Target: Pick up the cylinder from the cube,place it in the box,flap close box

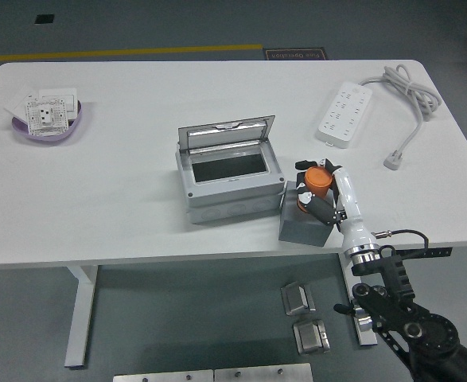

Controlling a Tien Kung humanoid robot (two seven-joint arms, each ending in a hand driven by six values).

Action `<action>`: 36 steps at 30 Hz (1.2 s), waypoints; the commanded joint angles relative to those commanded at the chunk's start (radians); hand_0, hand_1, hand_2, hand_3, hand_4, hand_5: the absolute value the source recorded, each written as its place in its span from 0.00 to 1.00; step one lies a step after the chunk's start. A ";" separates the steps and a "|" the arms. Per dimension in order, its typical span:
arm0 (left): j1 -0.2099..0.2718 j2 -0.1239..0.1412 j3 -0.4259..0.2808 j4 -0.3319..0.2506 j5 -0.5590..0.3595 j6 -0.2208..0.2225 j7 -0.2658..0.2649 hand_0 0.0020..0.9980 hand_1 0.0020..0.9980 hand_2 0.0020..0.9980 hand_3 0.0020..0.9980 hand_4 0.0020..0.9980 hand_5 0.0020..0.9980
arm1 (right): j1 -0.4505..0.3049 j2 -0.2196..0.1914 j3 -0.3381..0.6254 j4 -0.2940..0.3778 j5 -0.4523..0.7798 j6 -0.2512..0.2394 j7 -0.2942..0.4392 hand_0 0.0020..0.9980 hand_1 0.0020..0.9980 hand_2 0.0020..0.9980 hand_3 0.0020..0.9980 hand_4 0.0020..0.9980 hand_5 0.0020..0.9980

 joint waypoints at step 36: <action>-0.015 0.026 0.036 0.000 -0.019 0.011 -0.011 0.70 0.71 0.66 0.83 0.56 0.07 | 0.595 0.070 -0.389 -0.236 -0.768 0.293 -0.567 0.25 0.20 0.34 0.23 0.00 0.00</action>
